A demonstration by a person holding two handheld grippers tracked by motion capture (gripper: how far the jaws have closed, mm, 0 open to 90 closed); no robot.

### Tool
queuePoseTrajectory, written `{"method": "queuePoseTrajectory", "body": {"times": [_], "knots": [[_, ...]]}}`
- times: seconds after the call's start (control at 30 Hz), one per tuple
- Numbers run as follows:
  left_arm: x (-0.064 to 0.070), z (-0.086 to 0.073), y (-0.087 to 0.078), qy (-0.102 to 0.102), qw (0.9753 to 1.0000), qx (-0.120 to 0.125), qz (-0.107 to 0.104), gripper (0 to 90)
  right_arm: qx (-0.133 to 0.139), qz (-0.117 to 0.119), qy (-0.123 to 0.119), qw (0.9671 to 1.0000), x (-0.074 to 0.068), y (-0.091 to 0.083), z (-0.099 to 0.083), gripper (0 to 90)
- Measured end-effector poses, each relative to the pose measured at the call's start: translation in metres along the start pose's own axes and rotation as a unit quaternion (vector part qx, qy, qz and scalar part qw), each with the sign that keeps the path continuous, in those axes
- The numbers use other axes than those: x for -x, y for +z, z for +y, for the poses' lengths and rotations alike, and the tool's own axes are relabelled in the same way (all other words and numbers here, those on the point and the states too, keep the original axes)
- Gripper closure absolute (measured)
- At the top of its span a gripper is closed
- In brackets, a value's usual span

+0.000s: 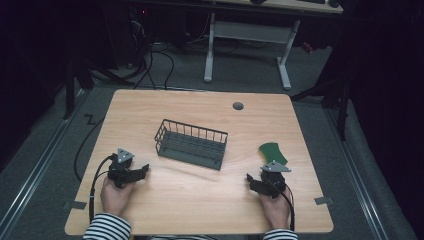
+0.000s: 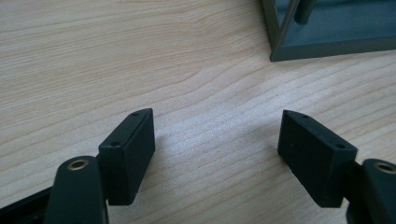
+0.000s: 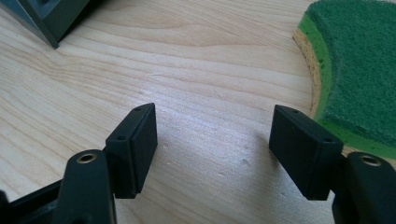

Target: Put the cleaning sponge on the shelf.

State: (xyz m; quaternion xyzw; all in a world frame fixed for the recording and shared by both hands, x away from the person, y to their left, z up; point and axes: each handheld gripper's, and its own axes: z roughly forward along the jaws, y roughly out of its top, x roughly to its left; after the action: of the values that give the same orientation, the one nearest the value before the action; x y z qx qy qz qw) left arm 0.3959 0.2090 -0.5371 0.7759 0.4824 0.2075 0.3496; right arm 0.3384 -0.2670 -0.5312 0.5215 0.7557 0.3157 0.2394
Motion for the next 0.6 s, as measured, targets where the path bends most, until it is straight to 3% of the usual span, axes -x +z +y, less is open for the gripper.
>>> {"method": "queuePoseTrajectory", "body": {"times": [0.6], "knots": [[0.0007, -0.0001, -0.0002, 0.0, 1.0, -0.001, -0.001, 27.1, -0.003, 0.007, 0.005, 1.0, 0.0014, 0.0004, 0.0004, 32.4]]}}
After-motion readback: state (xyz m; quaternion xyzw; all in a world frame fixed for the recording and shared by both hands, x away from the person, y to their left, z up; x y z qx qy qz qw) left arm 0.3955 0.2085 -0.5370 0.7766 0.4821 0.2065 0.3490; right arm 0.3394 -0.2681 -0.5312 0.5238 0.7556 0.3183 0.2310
